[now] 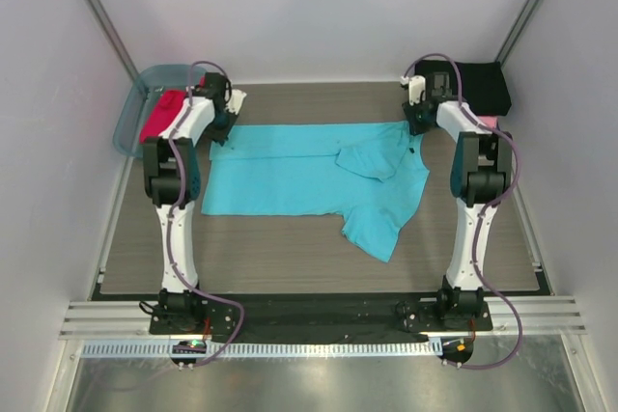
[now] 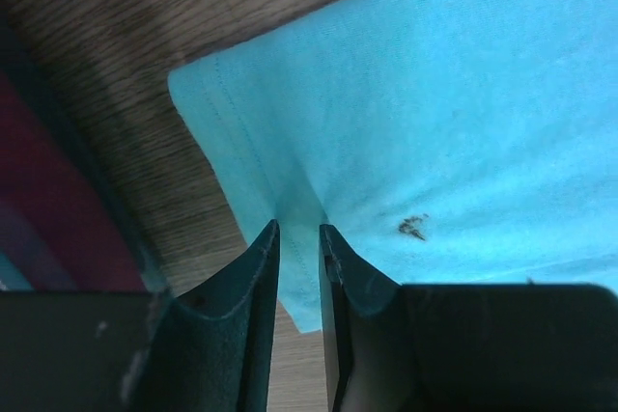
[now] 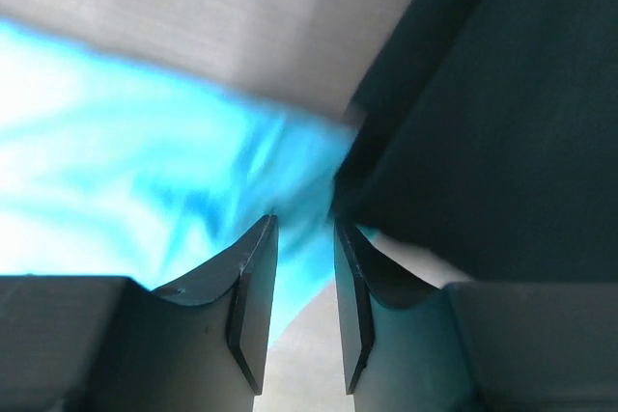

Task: Fold and stack the t-shirts
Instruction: Fold the tshirt

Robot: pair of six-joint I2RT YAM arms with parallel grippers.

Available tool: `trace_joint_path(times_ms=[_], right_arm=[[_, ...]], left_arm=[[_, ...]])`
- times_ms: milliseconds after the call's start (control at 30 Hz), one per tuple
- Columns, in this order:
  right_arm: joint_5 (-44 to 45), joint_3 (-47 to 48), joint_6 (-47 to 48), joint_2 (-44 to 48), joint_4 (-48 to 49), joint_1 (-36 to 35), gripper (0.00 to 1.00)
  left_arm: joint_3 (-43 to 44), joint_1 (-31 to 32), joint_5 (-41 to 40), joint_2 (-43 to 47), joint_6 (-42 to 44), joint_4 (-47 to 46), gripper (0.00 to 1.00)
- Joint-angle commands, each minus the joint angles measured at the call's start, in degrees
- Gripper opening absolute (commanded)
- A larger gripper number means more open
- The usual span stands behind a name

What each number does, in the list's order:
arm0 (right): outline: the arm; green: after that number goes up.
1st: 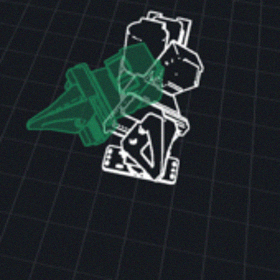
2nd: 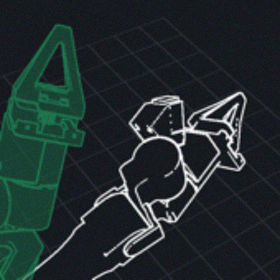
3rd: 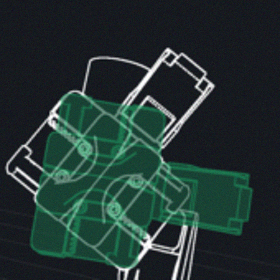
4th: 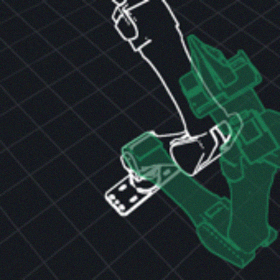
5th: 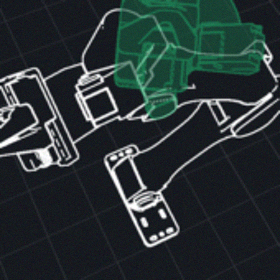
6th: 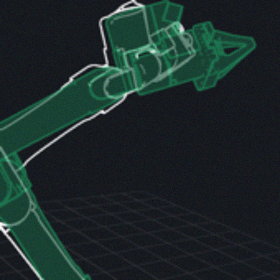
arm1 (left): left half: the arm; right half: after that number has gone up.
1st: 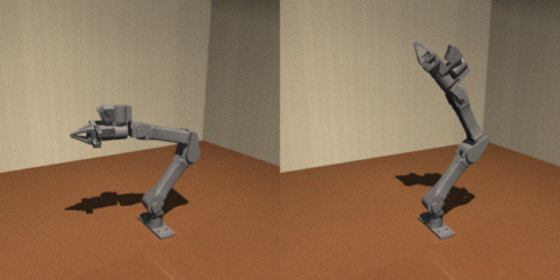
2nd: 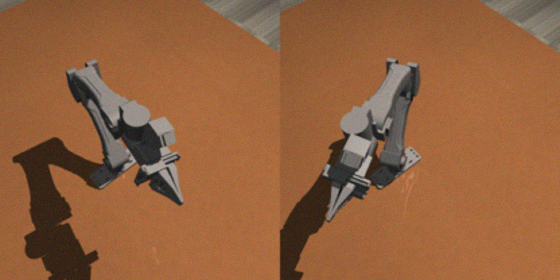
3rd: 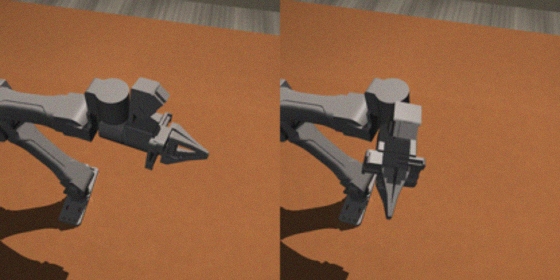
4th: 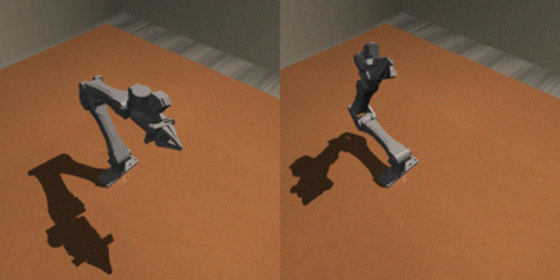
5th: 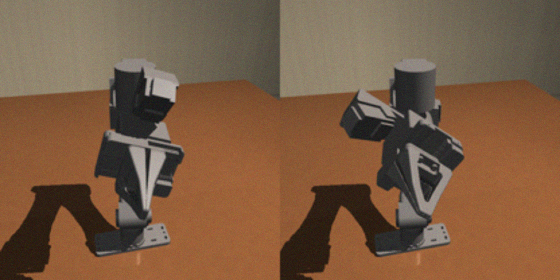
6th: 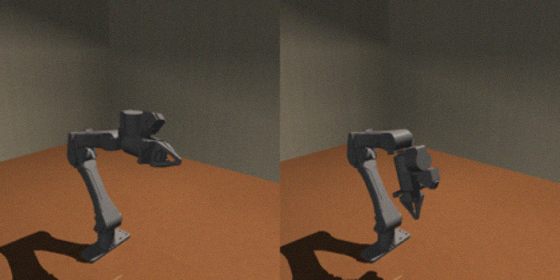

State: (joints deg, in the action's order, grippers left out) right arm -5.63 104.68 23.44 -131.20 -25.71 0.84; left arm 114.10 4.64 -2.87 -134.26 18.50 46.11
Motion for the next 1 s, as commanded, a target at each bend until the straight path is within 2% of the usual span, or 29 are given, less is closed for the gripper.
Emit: trace_joint_path(times_ms=[0,233,367,533,633,967], right_arm=[[0.4,-4.4,0.6,12.6,-0.7,-0.1,0.36],[-4.6,-21.2,3.5,28.8,-0.7,-2.6,0.4],[-9.1,-28.4,5.1,32.3,-1.8,-6.2,0.4],[-11.1,-33.5,5.7,32.6,-2.1,-10.2,0.4],[-10.7,-33.5,5.0,30.9,-2.0,-11.4,0.4],[-9.6,-32.1,2.9,26.7,-0.7,-11.8,0.4]], left_arm=[[2.4,2.2,2.4,8.5,0.0,1.4,0.25],[-9.9,5.3,5.2,18.1,-2.6,1.9,0.26],[-19.1,5.4,8.5,21.3,-4.0,1.9,0.25],[-27.5,5.4,9.1,24.4,-4.5,1.2,0.23],[-31.4,5.4,8.5,25.3,-4.1,1.3,0.22],[-35.5,5.2,6.7,26.2,-3.3,1.1,0.21]])
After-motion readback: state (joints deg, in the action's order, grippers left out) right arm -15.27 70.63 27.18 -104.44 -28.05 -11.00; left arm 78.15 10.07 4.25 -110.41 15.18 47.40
